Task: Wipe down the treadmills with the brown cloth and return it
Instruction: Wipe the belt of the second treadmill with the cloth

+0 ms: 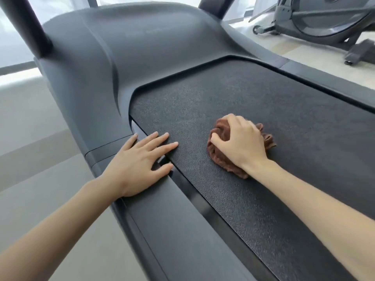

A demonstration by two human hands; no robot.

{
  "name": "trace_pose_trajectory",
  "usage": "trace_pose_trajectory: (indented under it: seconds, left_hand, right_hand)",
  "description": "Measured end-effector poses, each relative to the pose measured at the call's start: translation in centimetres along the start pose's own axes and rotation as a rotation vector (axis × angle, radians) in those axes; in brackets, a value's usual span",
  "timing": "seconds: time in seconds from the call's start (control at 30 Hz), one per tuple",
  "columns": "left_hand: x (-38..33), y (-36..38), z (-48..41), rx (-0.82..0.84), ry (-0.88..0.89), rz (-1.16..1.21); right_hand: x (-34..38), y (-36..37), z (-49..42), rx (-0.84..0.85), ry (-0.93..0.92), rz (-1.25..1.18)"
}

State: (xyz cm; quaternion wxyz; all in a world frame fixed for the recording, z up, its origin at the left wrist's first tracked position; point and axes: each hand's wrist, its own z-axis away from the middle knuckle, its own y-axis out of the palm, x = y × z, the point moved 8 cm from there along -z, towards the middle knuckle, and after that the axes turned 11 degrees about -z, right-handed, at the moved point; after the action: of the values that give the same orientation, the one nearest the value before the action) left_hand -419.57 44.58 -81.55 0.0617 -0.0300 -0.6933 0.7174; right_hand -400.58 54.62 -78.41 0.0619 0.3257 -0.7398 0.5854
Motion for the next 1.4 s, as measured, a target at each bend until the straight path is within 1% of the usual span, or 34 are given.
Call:
trace_pose_trajectory:
  seconds: [0.1, 0.17, 0.27, 0.33, 0.4, 0.5, 0.6, 0.67, 0.73, 0.77, 0.9, 0.97, 1.03, 1.13, 1.3, 1.4]
  left_hand:
    - [-0.1, 0.0, 0.1, 0.004, -0.003, -0.02]
    - [-0.1, 0.0, 0.2, 0.011, -0.002, -0.032]
    - [-0.2, 0.0, 0.7, 0.035, -0.021, -0.031]
    - [-0.4, 0.1, 1.3, 0.042, -0.034, -0.062]
    - [-1.1, 0.3, 2.1, 0.043, -0.031, -0.09]
    - [-2.6, 0.6, 3.4, 0.055, -0.035, -0.105]
    - [-3.2, 0.4, 3.9, 0.064, -0.083, -0.104]
    - [-3.8, 0.2, 4.1, 0.076, -0.11, -0.105]
    - [-4.5, 0.3, 4.5, 0.088, -0.138, -0.115]
    - [-4.9, 0.3, 4.6, 0.09, -0.152, -0.117]
    - [-6.3, 0.5, 5.0, 0.121, -0.207, -0.117]
    - [-7.5, 0.5, 4.9, 0.136, -0.18, -0.101]
    - [-8.4, 0.4, 4.6, 0.14, -0.136, -0.088]
    - [-8.2, 0.3, 4.5, 0.119, -0.096, -0.074]
    - [-6.4, 0.0, 3.3, 0.073, -0.011, -0.061]
    - [-4.5, 0.2, 1.6, 0.076, 0.003, -0.067]
  right_hand:
    - [4.1, 0.7, 3.7, 0.104, -0.186, -0.059]
    - [5.5, 0.4, 6.3, 0.175, -0.274, -0.11]
    - [4.9, -1.2, 9.5, 0.268, -0.372, -0.167]
    - [3.0, -2.6, 10.5, 0.276, -0.418, -0.174]
    - [0.4, -3.8, 9.5, 0.241, -0.392, -0.203]
    - [-3.2, -4.0, 4.6, 0.153, -0.209, -0.192]
    - [-5.0, -2.5, -0.1, 0.07, 0.001, -0.076]
    - [-4.8, -1.7, -1.0, 0.033, 0.048, 0.006]
    - [-3.7, -1.6, 0.0, 0.027, 0.015, 0.017]
    - [-3.1, -1.7, 1.0, 0.044, -0.031, -0.009]
    - [0.1, -3.5, 8.3, 0.166, -0.36, -0.149]
    - [0.4, -4.9, 12.0, 0.222, -0.468, -0.198]
    - [-0.1, -5.9, 14.3, 0.269, -0.53, -0.225]
    - [-0.6, -6.3, 14.8, 0.3, -0.549, -0.205]
    - [1.1, -4.2, 12.1, 0.256, -0.464, -0.191]
    - [2.8, -2.3, 9.6, 0.244, -0.459, -0.174]
